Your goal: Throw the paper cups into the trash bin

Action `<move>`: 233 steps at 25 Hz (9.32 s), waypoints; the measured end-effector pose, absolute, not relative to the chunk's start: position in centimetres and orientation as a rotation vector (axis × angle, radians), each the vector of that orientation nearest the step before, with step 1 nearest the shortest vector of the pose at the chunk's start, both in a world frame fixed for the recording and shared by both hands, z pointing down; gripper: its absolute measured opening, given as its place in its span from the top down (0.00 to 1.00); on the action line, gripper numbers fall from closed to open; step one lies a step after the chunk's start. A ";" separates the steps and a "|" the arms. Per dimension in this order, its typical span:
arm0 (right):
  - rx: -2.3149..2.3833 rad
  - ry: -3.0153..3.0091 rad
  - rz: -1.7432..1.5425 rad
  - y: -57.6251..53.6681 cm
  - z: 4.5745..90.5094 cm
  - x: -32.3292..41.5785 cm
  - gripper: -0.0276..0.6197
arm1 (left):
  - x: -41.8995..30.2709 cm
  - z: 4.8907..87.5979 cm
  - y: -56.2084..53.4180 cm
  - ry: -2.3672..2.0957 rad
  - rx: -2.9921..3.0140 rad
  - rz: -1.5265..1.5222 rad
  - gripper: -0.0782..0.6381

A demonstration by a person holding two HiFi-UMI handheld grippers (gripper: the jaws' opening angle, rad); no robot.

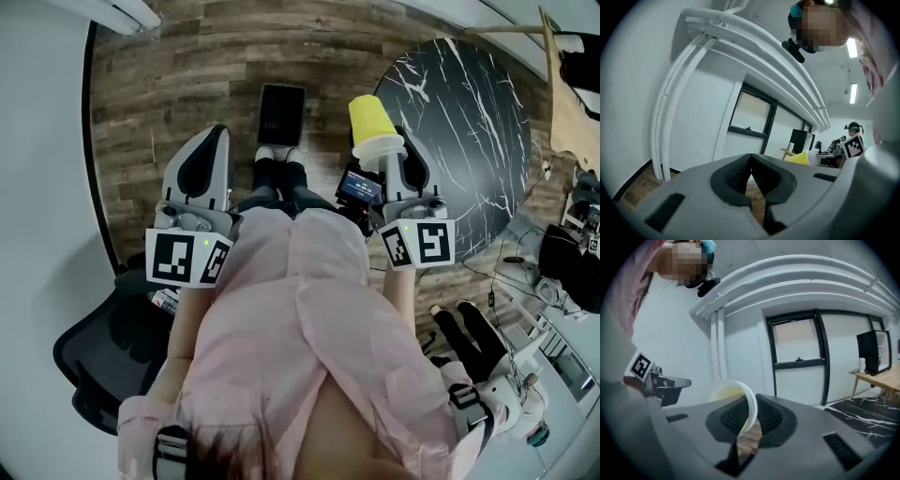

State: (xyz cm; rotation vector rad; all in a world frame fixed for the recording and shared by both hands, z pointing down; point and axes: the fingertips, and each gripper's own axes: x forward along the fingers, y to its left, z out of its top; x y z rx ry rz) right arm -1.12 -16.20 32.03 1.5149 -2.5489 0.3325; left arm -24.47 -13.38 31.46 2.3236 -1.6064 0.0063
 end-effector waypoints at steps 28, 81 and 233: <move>1.298 -2.437 0.387 -18.9 42.1 2.1 0.87 | -25.7 34.8 -12.9 -1.627 2.250 0.066 0.87; 0.885 -2.507 0.462 -18.1 50.4 -10.0 0.87 | -25.2 36.5 -11.2 -1.545 2.253 0.057 0.87; 1.012 -1.699 1.148 -21.3 113.7 -14.3 0.87 | -29.8 77.8 -17.5 -1.716 1.949 0.243 0.87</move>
